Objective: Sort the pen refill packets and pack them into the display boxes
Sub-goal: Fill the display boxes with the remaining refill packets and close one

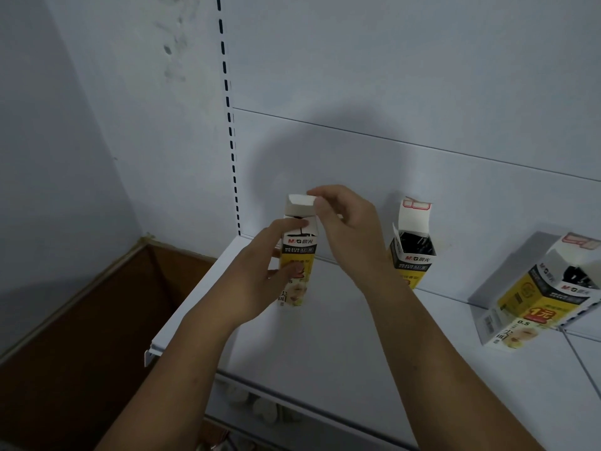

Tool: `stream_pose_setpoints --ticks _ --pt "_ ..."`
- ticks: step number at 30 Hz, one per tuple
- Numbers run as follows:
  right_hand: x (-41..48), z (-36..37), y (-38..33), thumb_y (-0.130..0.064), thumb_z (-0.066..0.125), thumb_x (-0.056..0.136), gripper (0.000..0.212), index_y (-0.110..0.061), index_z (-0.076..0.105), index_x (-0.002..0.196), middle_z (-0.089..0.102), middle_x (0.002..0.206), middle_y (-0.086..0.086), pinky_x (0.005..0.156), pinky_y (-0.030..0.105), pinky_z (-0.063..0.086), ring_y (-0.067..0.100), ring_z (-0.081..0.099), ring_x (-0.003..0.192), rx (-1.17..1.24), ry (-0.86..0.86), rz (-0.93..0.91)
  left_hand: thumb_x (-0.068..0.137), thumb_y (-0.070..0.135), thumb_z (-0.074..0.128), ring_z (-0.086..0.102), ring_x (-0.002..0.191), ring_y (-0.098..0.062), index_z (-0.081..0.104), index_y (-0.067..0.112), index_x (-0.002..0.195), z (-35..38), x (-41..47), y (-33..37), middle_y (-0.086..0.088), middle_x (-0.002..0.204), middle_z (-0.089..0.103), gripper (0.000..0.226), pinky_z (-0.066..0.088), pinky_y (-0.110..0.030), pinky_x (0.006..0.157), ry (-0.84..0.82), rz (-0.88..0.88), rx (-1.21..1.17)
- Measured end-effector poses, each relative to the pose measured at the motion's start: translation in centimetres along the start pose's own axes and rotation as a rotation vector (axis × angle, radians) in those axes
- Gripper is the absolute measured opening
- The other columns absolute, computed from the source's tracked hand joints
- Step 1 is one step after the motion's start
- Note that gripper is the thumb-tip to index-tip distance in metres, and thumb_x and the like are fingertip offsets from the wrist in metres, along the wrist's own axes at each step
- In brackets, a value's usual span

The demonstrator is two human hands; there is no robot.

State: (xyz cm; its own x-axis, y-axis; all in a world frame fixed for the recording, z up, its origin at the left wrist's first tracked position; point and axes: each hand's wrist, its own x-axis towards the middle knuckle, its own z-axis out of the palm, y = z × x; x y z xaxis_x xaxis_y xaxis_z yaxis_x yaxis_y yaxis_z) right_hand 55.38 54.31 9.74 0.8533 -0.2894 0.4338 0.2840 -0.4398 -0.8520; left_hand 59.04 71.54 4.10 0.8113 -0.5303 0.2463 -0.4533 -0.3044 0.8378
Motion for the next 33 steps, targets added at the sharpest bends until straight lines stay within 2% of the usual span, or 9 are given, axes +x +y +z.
stream_pose_setpoints --ticks 4,9,13,16,19,21,25,30,33 --pt "-2.0 -0.3 1.0 -0.017 0.059 0.105 0.020 -0.019 0.075 0.117 0.074 0.117 -0.013 0.081 0.021 0.054 0.005 0.067 0.108 -0.006 -0.028 -0.036 0.099 0.022 0.068 0.055 0.114 0.012 0.038 0.052 0.140 0.2 0.0 0.1 0.029 0.127 0.056 0.059 0.060 -0.021 0.089 0.022 -0.003 0.023" --pt "-3.2 0.6 1.8 -0.017 0.063 0.102 0.021 -0.029 0.075 0.114 0.071 0.128 -0.017 0.091 0.029 0.056 0.001 0.064 0.119 0.027 -0.004 -0.025 0.098 0.026 0.069 0.058 0.115 0.009 0.036 0.054 0.140 0.4 0.0 0.1 0.030 0.123 0.059 0.061 0.062 -0.035 0.093 0.053 -0.019 0.026" --pt "-3.3 0.6 1.8 -0.017 0.062 0.103 0.021 -0.030 0.074 0.115 0.071 0.128 -0.017 0.092 0.030 0.056 0.002 0.064 0.120 0.046 0.005 -0.043 0.097 0.020 0.071 0.060 0.122 -0.005 0.041 0.047 0.144 0.8 -0.3 0.3 0.020 0.134 0.060 0.062 0.060 -0.040 0.096 0.090 -0.011 -0.048" --pt "-3.2 0.8 1.8 -0.017 0.060 0.104 0.022 -0.029 0.073 0.116 0.071 0.126 -0.019 0.089 0.024 0.056 0.001 0.064 0.117 0.049 0.009 -0.056 0.094 0.013 0.075 0.057 0.132 -0.008 0.043 0.050 0.136 0.9 -0.7 0.5 0.029 0.132 0.057 0.065 0.061 -0.045 0.096 0.130 0.001 -0.135" --pt "-3.4 0.9 2.1 -0.016 0.059 0.105 0.022 -0.027 0.073 0.116 0.070 0.126 -0.020 0.087 0.021 0.057 0.000 0.064 0.117 0.063 0.010 -0.060 0.090 0.012 0.079 0.058 0.127 0.000 0.037 0.066 0.119 1.0 -0.8 0.6 0.045 0.125 0.052 0.074 0.060 -0.043 0.096 0.162 0.014 -0.169" --pt "-3.5 0.9 2.4 -0.016 0.059 0.105 0.021 -0.025 0.074 0.116 0.070 0.128 -0.017 0.089 0.028 0.059 0.003 0.065 0.118 0.081 0.006 -0.061 0.089 0.012 0.079 0.058 0.123 0.008 0.033 0.071 0.116 0.9 -0.9 0.6 0.049 0.123 0.050 0.080 0.061 -0.036 0.095 0.167 0.036 -0.163" --pt "-3.6 1.0 3.2 -0.016 0.056 0.106 0.022 -0.022 0.073 0.119 0.068 0.134 -0.013 0.095 0.045 0.059 0.008 0.063 0.125 0.097 0.003 -0.084 0.095 0.015 0.073 0.054 0.133 -0.002 0.036 0.066 0.133 0.8 -1.0 0.4 0.036 0.139 0.049 0.074 0.061 -0.039 0.095 0.126 0.091 -0.104" --pt "-4.7 1.7 4.8 -0.007 0.050 0.108 0.028 -0.017 0.070 0.125 0.063 0.142 -0.008 0.103 0.045 0.055 0.011 0.057 0.134 0.045 0.035 -0.197 0.098 0.024 0.069 0.053 0.129 0.009 0.042 0.067 0.126 1.2 -1.1 -0.4 0.037 0.135 0.052 0.058 0.060 -0.041 0.097 0.137 0.063 -0.097" --pt "-4.9 2.1 5.5 -0.003 0.049 0.107 0.028 -0.012 0.069 0.126 0.061 0.145 -0.003 0.105 0.047 0.053 0.014 0.055 0.136 0.016 0.067 -0.258 0.098 0.023 0.068 0.054 0.131 0.002 0.044 0.067 0.125 1.7 -1.0 -0.6 0.027 0.139 0.055 0.057 0.061 -0.045 0.096 0.165 0.074 -0.105"
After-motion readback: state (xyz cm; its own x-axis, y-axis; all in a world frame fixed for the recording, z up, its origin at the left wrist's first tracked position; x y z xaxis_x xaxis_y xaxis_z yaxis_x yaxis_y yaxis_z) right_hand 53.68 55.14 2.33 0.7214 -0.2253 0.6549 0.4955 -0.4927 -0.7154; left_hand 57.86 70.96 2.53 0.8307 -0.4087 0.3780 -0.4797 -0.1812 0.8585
